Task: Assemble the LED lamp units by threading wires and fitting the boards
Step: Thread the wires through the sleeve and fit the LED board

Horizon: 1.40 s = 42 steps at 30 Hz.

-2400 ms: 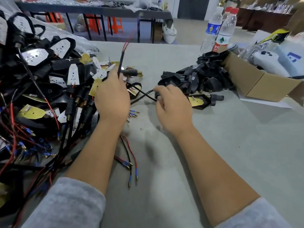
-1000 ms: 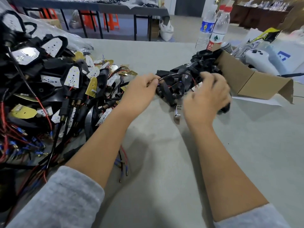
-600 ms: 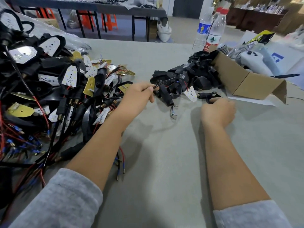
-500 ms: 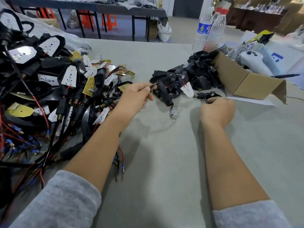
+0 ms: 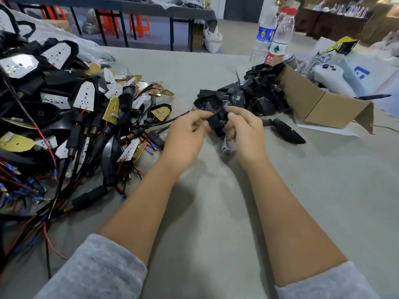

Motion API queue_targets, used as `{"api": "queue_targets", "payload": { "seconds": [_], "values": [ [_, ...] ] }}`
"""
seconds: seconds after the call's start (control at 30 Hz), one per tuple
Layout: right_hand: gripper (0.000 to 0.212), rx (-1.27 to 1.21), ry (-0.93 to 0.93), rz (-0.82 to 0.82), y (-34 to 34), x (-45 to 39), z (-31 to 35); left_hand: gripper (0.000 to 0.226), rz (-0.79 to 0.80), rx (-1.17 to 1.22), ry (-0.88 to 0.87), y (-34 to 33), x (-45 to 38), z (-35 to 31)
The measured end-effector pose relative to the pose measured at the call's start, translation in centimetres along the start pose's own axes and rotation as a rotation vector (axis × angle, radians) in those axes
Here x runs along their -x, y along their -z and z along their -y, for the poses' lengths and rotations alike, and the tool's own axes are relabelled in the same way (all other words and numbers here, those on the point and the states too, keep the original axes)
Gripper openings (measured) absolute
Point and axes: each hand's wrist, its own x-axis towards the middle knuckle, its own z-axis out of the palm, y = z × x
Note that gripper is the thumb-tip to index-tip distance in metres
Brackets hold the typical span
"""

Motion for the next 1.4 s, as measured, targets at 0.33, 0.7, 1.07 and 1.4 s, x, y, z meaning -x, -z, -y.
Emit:
{"api": "queue_targets", "payload": {
  "seconds": [0.33, 0.7, 1.07, 1.4],
  "values": [
    [0.019, -0.103, -0.153, 0.037, -1.1, -0.2, -1.1, 0.027, 0.134, -0.385, -0.014, 0.5, 0.8, 1.2],
    [0.017, -0.308, -0.030, -0.116, -0.5, -0.2, 0.5, 0.020, 0.099, -0.387, -0.048, 1.3, 0.9, 0.7],
    [0.020, -0.315, -0.004, -0.278, -0.8, 0.0, 0.3, 0.025, 0.073, -0.550, -0.021, 0.9, 0.7, 0.5],
    [0.010, 0.075, 0.074, 0.160, 0.4, -0.4, -0.7, 0.022, 0.165, -0.411, -0.124, 1.5, 0.8, 1.6]
  ]
}}
